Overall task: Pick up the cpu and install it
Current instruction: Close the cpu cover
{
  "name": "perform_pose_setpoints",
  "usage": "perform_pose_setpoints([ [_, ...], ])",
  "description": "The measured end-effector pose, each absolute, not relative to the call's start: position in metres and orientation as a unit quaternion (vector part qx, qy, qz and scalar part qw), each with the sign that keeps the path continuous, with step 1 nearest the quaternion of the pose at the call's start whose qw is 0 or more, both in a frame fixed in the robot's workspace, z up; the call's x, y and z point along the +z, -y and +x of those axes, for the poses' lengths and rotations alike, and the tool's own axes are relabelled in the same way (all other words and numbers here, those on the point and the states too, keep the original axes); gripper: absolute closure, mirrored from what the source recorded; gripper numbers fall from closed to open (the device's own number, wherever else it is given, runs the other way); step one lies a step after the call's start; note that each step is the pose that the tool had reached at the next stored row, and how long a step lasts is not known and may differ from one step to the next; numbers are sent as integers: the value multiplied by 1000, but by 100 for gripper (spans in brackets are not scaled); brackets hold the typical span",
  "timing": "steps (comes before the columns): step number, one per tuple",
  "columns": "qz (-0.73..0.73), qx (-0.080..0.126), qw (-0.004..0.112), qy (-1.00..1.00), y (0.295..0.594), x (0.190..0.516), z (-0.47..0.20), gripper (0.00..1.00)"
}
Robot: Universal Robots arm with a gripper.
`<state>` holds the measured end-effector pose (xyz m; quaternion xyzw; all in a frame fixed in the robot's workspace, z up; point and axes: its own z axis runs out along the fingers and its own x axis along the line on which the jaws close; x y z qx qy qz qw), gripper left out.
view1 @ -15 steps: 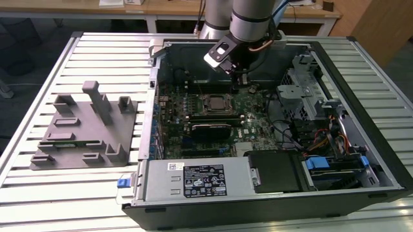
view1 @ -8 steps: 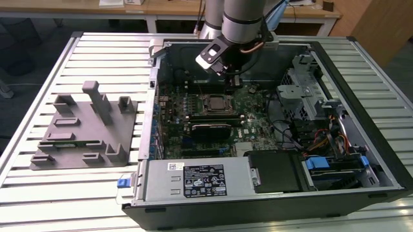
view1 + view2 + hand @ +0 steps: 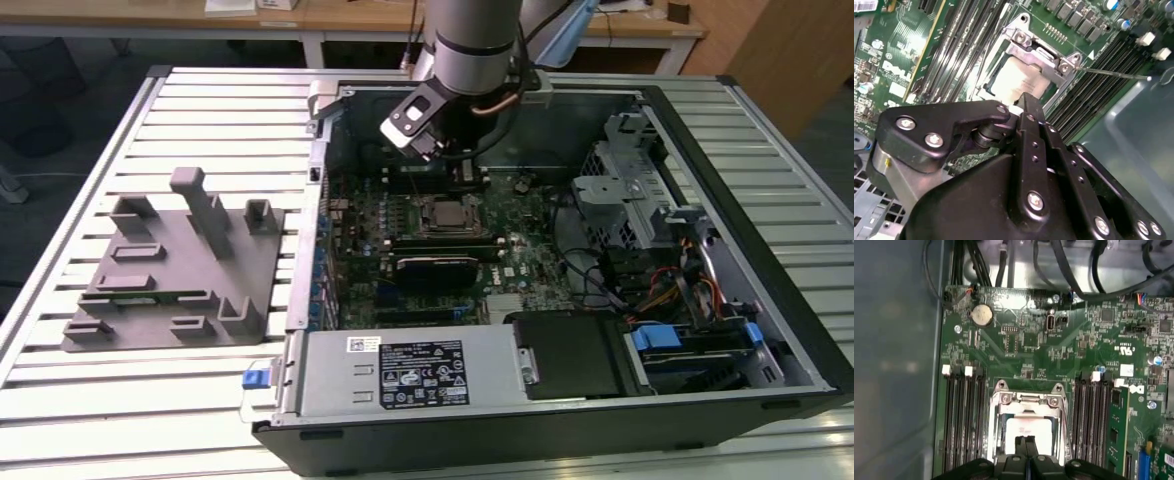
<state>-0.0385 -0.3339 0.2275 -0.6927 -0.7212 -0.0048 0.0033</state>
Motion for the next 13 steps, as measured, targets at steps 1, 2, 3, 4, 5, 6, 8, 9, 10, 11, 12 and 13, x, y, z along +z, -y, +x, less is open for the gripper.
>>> perform_pose_setpoints([
  [1, -693, -5, 3, 721, 334, 227, -39, 89],
  [2, -693, -5, 3, 721, 334, 227, -40, 89],
  [3, -693, -5, 3, 721, 334, 226, -40, 89],
  [4, -692, -5, 3, 721, 334, 226, -40, 89],
  [5, -692, -5, 3, 722, 334, 225, -41, 89],
  [6, -692, -5, 3, 722, 334, 224, -42, 89],
  [8, -692, -5, 3, 722, 334, 222, -45, 89],
  [9, -692, -5, 3, 722, 334, 221, -47, 89],
  [10, -692, -5, 3, 722, 334, 220, -49, 89],
  [11, -692, -5, 3, 722, 334, 219, -50, 89],
  [12, -692, -5, 3, 722, 334, 218, -52, 89],
  [13, -692, -5, 3, 722, 334, 217, -53, 89],
])
